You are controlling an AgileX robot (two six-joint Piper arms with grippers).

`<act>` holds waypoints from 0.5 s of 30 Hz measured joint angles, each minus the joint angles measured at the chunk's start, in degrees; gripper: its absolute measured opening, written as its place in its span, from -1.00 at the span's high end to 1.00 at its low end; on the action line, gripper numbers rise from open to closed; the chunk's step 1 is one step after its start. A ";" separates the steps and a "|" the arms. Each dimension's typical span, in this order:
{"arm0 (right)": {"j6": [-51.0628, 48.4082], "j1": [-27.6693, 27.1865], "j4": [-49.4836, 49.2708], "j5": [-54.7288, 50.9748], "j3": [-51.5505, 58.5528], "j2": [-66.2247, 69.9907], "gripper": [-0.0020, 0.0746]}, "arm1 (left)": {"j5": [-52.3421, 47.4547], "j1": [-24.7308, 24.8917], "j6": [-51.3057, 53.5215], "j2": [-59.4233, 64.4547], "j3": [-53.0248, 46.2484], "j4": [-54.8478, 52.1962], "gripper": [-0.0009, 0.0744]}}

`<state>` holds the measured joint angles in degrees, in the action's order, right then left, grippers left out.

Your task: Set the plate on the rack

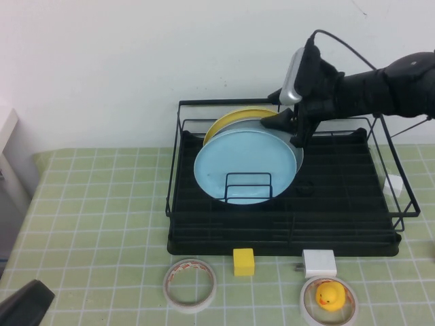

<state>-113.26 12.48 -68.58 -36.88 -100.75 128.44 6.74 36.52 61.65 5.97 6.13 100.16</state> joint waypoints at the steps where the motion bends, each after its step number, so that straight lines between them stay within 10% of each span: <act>1: 0.14 0.00 -0.28 0.71 0.00 -0.12 -0.14 | -0.62 0.00 0.00 0.00 0.00 0.00 0.98; 8: 9.98 -0.20 0.60 1.12 0.00 -7.31 -0.05 | 0.11 0.00 5.70 0.00 0.00 0.00 0.98; 15: 26.79 -0.70 12.43 -6.66 0.00 -22.97 0.78 | 14.20 0.00 15.60 0.00 0.00 0.26 0.98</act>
<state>-86.46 11.77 -56.15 -43.53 -100.75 105.47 20.95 36.52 77.25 5.97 6.13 100.43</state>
